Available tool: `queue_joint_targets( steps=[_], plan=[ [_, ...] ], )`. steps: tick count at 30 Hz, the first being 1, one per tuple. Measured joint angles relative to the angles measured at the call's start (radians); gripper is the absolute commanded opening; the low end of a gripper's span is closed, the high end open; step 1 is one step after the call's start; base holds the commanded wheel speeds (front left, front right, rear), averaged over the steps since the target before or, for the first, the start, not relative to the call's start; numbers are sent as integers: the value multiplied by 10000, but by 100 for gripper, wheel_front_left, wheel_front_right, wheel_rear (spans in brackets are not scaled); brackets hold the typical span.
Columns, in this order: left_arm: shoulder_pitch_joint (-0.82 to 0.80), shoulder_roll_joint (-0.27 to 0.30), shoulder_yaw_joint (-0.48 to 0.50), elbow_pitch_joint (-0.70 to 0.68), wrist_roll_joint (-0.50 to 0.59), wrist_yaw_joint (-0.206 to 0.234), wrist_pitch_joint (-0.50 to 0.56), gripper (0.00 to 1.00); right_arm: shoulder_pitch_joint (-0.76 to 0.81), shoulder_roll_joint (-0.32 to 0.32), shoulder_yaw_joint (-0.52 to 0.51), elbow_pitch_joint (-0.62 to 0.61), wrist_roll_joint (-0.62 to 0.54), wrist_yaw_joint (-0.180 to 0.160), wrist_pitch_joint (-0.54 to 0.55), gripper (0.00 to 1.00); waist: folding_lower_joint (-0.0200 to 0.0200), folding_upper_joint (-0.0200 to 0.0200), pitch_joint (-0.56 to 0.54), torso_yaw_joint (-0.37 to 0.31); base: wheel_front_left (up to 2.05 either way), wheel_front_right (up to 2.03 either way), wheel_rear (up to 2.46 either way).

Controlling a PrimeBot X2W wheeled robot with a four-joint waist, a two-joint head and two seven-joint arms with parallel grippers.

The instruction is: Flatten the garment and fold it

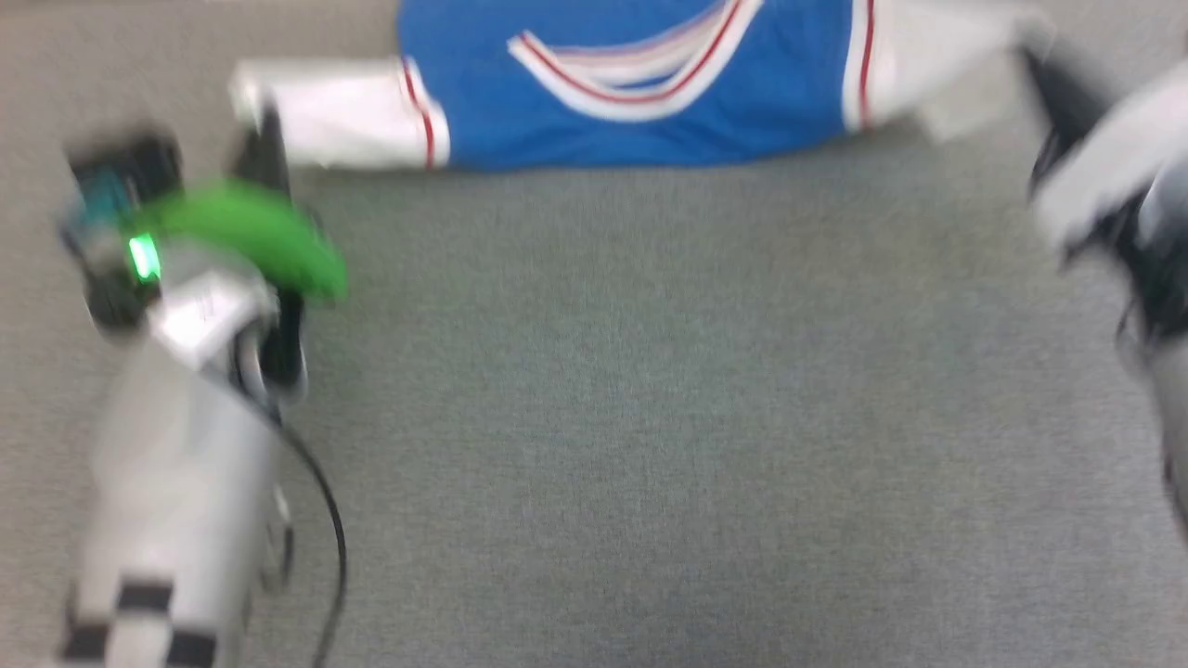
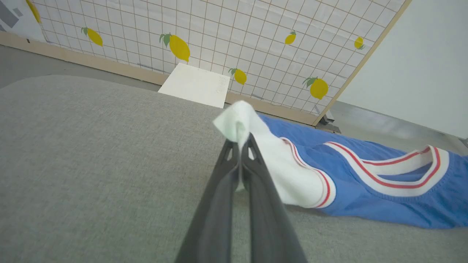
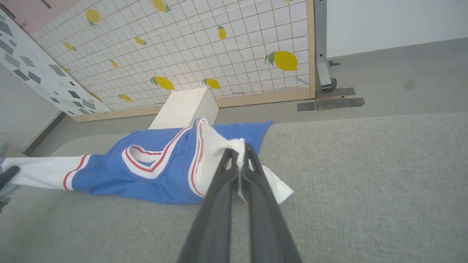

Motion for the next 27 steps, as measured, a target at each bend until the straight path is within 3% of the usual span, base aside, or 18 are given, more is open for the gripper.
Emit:
queue_joint_targets(
  steps=[5,12,20,27],
  plan=[
    [2378,-159,274,-1074,-535,33,-196,0,2245,-42,199,-621,430,0,-245,0,0,0,-948,24,0,0,0],
    [5089,-173,596,-2736,-1051,585,-71,0,4369,-146,-150,-1003,399,0,-533,0,0,0,-2019,60,0,0,0],
    [7431,-63,932,-4521,-1402,1555,491,0,6168,-314,-1057,-1743,102,2,-527,0,0,0,-2698,116,0,0,0],
    [8291,608,416,-5262,-765,2612,1860,0,7296,-433,-1519,-2708,-487,2,514,0,0,0,-2480,83,0,0,0]
  ],
)
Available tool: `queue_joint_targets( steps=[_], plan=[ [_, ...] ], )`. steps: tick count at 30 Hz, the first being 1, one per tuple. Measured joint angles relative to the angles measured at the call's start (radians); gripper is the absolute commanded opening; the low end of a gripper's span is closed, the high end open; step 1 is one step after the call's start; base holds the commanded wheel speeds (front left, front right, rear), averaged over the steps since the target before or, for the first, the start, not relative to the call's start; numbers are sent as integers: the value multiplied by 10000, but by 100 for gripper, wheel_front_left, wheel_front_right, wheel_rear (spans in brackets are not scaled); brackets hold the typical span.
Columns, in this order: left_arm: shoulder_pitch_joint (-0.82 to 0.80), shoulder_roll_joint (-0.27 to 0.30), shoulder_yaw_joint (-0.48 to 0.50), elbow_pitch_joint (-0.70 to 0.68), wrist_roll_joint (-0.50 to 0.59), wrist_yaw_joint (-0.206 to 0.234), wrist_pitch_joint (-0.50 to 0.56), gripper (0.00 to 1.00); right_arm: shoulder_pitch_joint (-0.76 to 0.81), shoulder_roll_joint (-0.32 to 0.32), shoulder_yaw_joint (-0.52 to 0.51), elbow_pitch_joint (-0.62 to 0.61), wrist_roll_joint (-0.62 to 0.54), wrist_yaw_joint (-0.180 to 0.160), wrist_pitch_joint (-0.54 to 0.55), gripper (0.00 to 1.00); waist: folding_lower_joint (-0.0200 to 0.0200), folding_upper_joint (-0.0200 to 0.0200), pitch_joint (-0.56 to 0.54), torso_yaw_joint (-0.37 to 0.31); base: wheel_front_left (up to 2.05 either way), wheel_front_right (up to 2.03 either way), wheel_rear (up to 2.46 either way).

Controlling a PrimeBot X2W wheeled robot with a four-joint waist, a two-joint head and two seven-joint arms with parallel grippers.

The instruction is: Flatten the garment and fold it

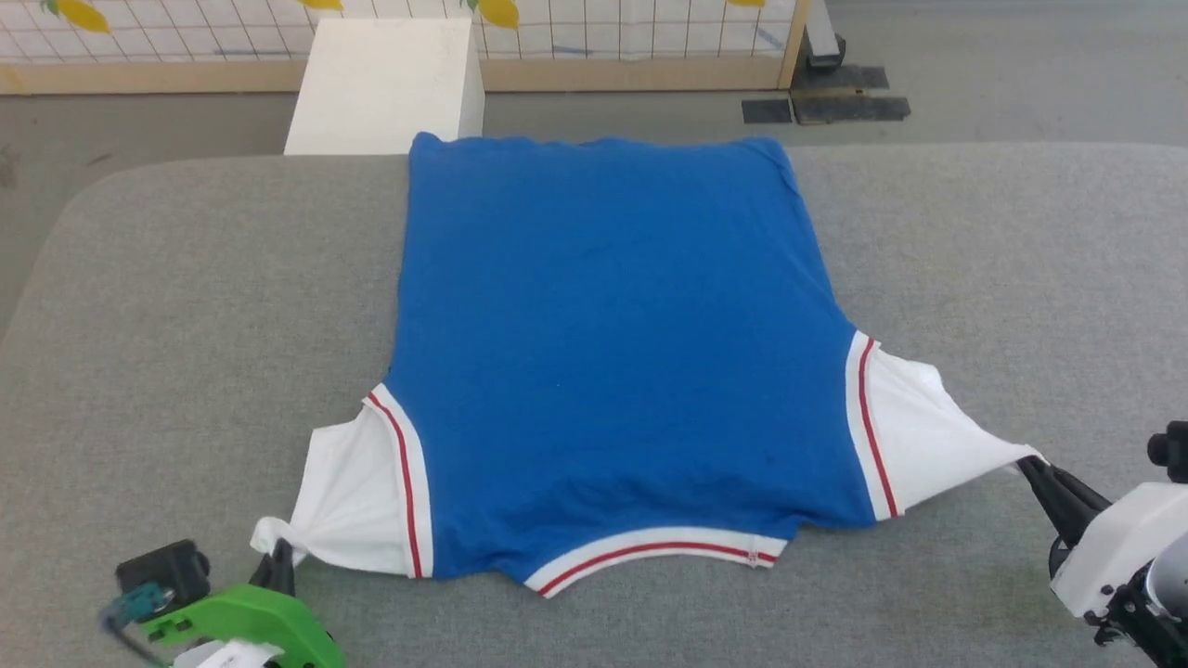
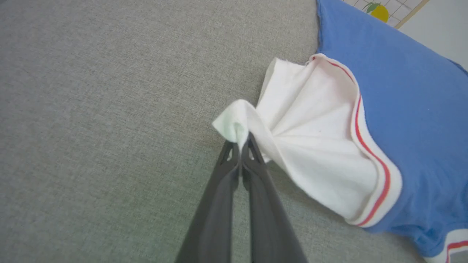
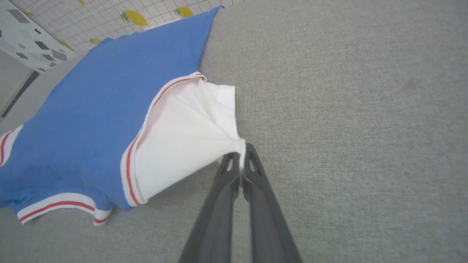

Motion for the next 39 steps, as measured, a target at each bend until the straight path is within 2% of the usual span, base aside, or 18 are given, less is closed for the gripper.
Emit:
queue_joint_targets(
  steps=[4,9,15,19,25,31,32,33,36,39],
  plan=[
    [-120,583,-648,-84,823,646,1164,0,-35,-117,109,-633,-614,0,1204,0,0,0,175,-17,0,0,0],
    [-408,1014,-976,-171,1248,1241,2520,0,-422,-476,683,-1131,-1603,0,3659,0,0,0,327,-75,0,0,0],
    [-560,1340,-1162,-385,1312,1321,3239,0,-1352,-709,1881,-1398,-2512,0,6665,0,0,0,498,-178,0,0,0],
    [-672,1338,-1166,-468,1292,1323,3260,0,-1812,-665,2652,-1459,-2533,0,8011,0,1,0,674,-156,0,0,0],
    [-714,1254,-1112,-522,1204,1323,3156,0,-1967,-1095,3338,-1440,-2309,0,9135,0,1,0,817,-60,0,0,0],
    [-698,1244,-1058,-514,1122,1321,3080,0,-1968,-1231,3622,-1407,-2104,0,9216,0,1,0,770,-152,0,0,0],
    [-698,1243,-1047,-516,1118,1321,3064,0,-1968,-1231,3613,-1400,-2082,0,9112,11,1,0,752,-173,0,0,0],
    [-697,1241,-1032,-512,1104,1321,3055,0,-1964,-1231,3593,-1383,-2036,0,9028,100,1,0,733,-191,0,0,0],
    [-688,1210,-1003,-531,1035,1321,2964,0,-1936,-1185,3179,-1306,-1837,0,8589,100,1,0,624,-244,0,0,0],
    [-654,1197,-976,-570,1032,1319,2882,0,-1841,-936,2313,-1417,-1478,0,7958,100,1,0,466,-276,0,0,0]
  ],
)
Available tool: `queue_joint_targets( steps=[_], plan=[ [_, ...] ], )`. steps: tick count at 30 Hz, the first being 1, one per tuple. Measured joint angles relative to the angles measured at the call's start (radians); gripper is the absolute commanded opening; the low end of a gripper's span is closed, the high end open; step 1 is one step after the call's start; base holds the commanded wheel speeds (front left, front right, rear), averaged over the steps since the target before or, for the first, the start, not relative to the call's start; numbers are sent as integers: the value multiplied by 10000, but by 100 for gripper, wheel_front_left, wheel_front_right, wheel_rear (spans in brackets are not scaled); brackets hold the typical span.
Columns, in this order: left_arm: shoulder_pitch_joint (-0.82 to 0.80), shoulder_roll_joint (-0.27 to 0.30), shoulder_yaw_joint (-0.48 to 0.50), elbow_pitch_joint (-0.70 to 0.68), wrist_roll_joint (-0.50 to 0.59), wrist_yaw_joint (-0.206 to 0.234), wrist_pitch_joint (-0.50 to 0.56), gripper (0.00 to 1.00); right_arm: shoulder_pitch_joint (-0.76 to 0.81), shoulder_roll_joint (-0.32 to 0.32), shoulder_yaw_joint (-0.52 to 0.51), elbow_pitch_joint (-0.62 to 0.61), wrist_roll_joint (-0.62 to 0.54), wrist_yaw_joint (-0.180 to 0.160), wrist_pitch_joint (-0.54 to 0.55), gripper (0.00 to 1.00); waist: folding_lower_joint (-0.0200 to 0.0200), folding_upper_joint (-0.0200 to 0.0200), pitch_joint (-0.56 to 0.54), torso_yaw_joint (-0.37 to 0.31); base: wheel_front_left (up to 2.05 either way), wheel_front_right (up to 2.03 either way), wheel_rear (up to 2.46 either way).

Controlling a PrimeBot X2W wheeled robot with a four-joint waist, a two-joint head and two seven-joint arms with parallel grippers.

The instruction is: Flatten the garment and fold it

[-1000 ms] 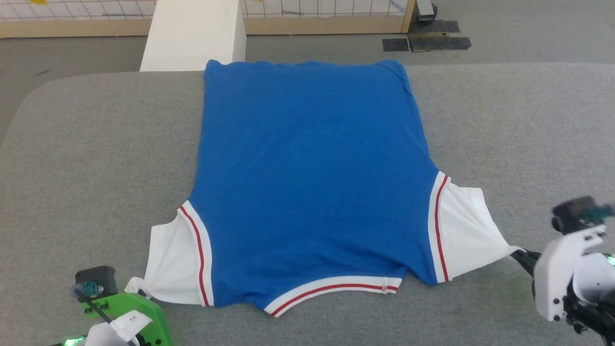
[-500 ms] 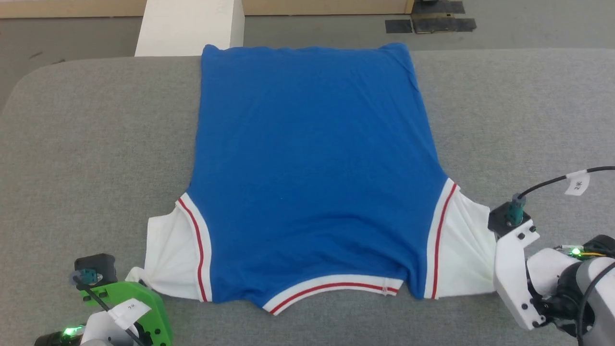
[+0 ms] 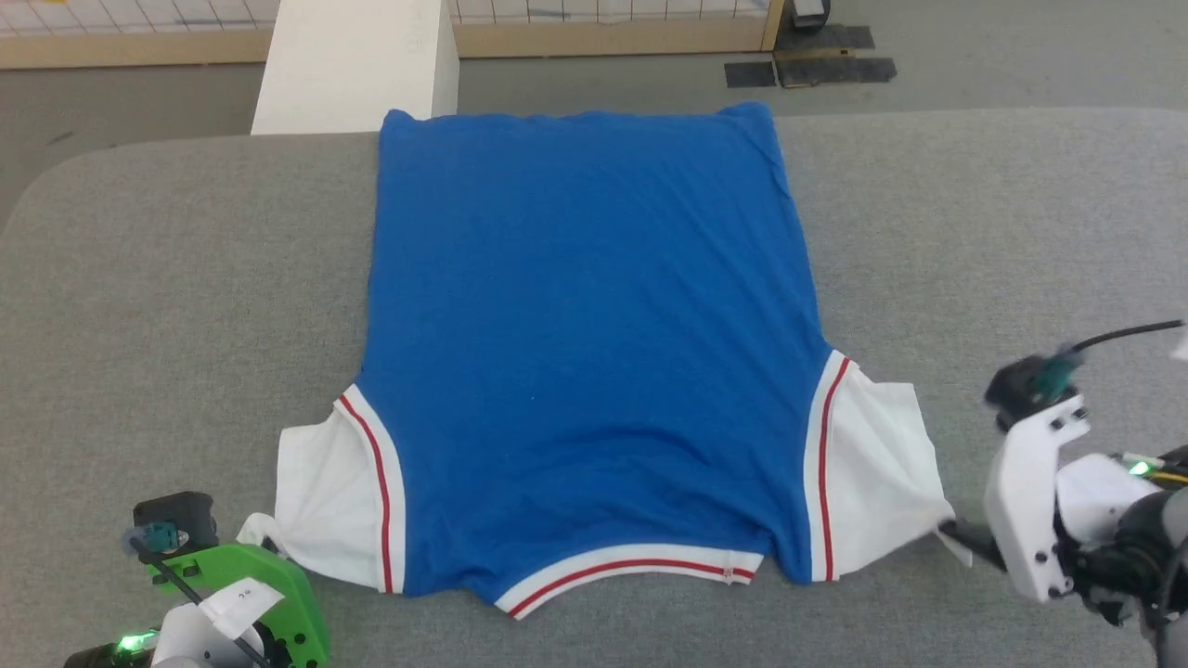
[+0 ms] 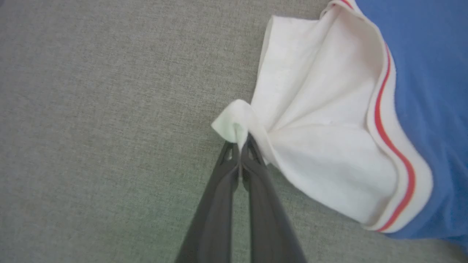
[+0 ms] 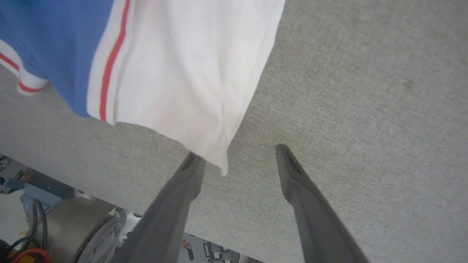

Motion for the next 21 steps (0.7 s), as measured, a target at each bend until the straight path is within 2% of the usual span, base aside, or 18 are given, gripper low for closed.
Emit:
queue_joint_targets(
  steps=[5,9,13,14,21],
  plan=[
    [26,12,75,-96,-44,-2,-92,0,111,679,-1645,-675,263,-2,-1628,100,0,0,-250,-59,0,0,0],
    [111,8,88,-226,-73,0,-151,0,111,1246,-2742,-1212,23,-2,-3724,100,0,0,-354,-127,0,0,0],
    [141,-6,94,-339,-77,2,-209,0,114,2069,-3519,-1308,-8,-2,-5519,100,0,0,-382,-151,0,0,0],
    [158,-12,90,-458,-77,10,-226,0,130,2449,-3764,-1200,-15,-2,-6318,100,0,0,-330,-147,0,0,0],
    [143,-79,230,-1279,-81,232,-541,0,-510,2813,-3952,-470,-226,-2,-6842,100,1,0,168,-87,0,0,0]
  ],
)
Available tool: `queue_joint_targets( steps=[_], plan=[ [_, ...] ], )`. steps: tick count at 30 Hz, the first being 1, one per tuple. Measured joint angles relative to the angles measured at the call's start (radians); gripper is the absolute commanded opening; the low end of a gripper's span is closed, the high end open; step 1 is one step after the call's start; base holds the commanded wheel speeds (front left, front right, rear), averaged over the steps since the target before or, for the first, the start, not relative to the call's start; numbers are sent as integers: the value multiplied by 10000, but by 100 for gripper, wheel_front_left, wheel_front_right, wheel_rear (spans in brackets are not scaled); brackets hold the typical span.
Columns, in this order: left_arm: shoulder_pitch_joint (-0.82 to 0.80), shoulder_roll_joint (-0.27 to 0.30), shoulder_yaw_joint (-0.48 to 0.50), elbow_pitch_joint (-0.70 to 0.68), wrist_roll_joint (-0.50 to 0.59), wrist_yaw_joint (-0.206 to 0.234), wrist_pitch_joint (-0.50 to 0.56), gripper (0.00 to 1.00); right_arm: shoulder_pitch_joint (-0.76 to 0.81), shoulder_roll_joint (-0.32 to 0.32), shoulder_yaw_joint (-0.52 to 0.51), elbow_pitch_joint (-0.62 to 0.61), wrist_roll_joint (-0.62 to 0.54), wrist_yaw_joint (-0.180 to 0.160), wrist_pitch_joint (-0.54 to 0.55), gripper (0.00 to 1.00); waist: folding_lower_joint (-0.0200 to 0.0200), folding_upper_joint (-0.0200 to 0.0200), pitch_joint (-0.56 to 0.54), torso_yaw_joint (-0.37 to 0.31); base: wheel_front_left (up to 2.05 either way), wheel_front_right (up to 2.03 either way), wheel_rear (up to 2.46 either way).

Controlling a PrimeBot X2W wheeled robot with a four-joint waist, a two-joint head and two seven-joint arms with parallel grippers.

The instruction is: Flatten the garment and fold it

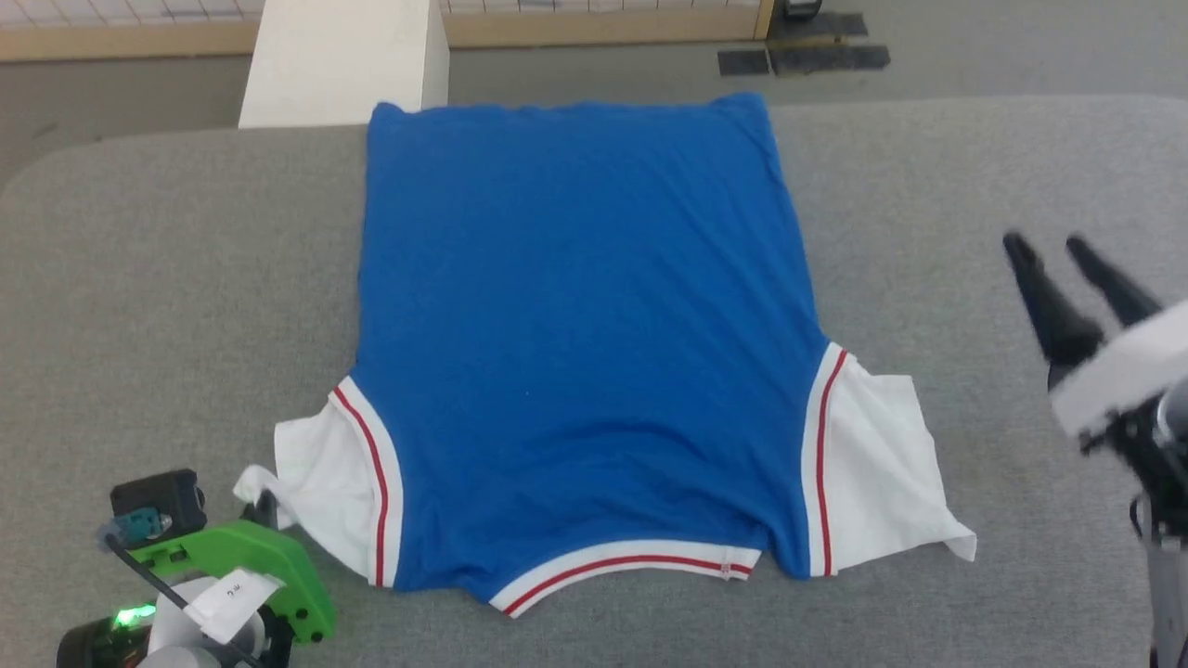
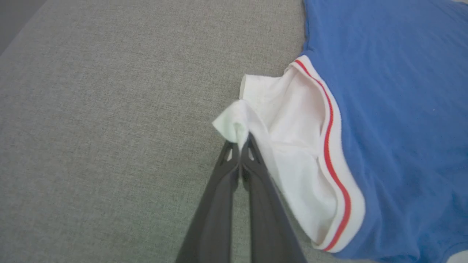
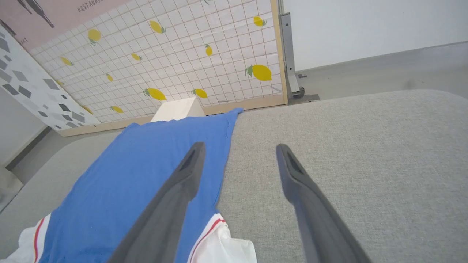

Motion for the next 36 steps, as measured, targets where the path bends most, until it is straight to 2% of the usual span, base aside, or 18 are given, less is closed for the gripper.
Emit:
queue_joint_targets(
  steps=[4,11,16,22,28,36],
  plan=[
    [-133,-98,-10,-629,46,96,-165,0,-1430,-113,205,612,-288,0,54,100,1,0,506,99,0,0,0],
    [-674,-456,-389,-1697,378,176,-510,0,-4230,-872,811,1889,-989,0,715,100,1,0,1623,451,0,0,0],
    [-950,-752,-690,-2176,506,176,-790,0,-6218,-1498,1705,2878,-1383,0,1770,100,2,0,2483,789,0,0,0],
    [-1192,-1089,-1041,-2767,888,180,-1124,0,-8148,-1877,2456,3917,-1850,2,3250,100,3,0,3554,1302,0,0,0],
    [-1244,-1198,-1172,-3455,1208,431,-1402,0,-9273,-2247,3047,4452,-2405,0,4523,100,2,0,4472,1927,0,0,0],
    [-1220,-1189,-1135,-4251,1513,617,-1580,0,-9923,-2376,3691,4752,-2744,2,5762,100,2,0,5423,2788,0,0,0]
  ],
)
